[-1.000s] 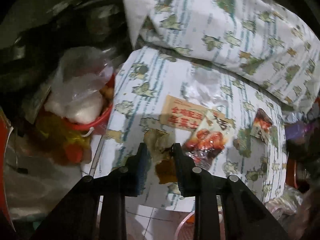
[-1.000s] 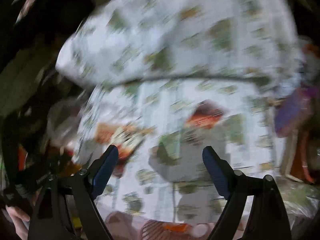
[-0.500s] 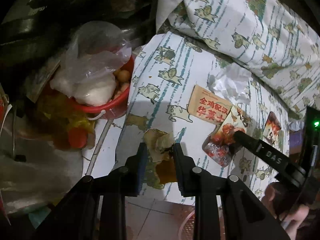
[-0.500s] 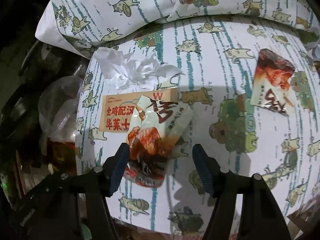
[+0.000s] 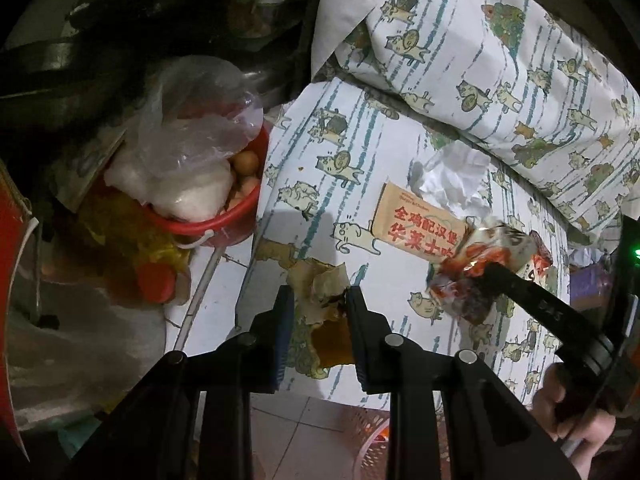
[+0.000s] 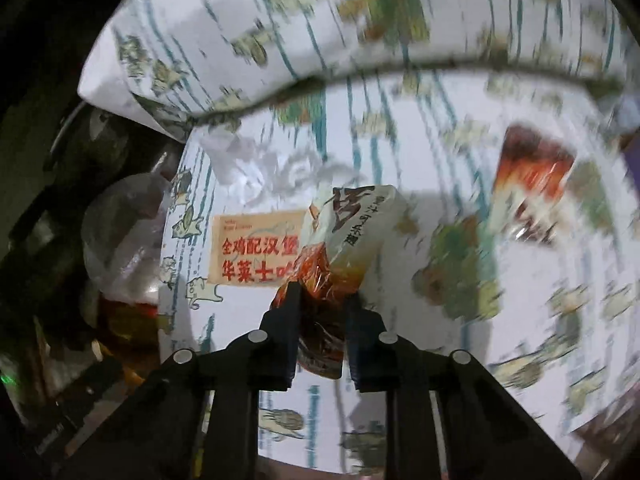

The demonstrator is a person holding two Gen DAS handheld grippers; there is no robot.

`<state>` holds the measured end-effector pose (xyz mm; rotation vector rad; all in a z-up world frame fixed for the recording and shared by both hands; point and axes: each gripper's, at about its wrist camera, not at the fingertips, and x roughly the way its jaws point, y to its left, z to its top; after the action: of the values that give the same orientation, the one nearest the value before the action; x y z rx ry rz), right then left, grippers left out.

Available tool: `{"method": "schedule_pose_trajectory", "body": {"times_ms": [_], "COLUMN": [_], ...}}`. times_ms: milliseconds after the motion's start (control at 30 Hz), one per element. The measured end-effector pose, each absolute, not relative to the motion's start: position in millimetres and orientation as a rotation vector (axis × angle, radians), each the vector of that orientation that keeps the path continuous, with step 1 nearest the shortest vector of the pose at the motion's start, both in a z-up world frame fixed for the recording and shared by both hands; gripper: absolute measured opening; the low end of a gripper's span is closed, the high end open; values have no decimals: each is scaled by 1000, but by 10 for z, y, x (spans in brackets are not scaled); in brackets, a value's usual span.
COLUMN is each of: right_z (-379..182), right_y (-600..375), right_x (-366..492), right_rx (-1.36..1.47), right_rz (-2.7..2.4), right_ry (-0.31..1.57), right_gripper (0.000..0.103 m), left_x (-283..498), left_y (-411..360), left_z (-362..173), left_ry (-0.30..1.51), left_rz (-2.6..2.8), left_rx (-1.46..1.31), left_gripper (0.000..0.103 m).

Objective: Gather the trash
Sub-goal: 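Lift the scrap and printed wrapper and carry both tools over the pink basket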

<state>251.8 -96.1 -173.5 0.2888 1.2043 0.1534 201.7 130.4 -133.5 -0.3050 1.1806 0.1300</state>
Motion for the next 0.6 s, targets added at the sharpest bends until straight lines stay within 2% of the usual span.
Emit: {"method": "schedule_pose_trajectory", "body": {"times_ms": [100,400,600], "right_z": [-1607,-1426,-1204], "right_y": [-1044,-1425,-1573], "right_x": [2460,2259,2104], "right_rx": [289,287,243], "right_rz": [171,147,163], "right_ry": [1190,1163,1091], "right_gripper": [9,7,7], "left_x": [2016,2011,1981], "left_y": [1322,1286,1125], "left_z": [-1274,-1139,-1013], "left_ry": [1165,1132,1093], "left_rz": [115,100,71], "left_rx": [-343,-400,-345], "left_gripper": [28,28,28]}}
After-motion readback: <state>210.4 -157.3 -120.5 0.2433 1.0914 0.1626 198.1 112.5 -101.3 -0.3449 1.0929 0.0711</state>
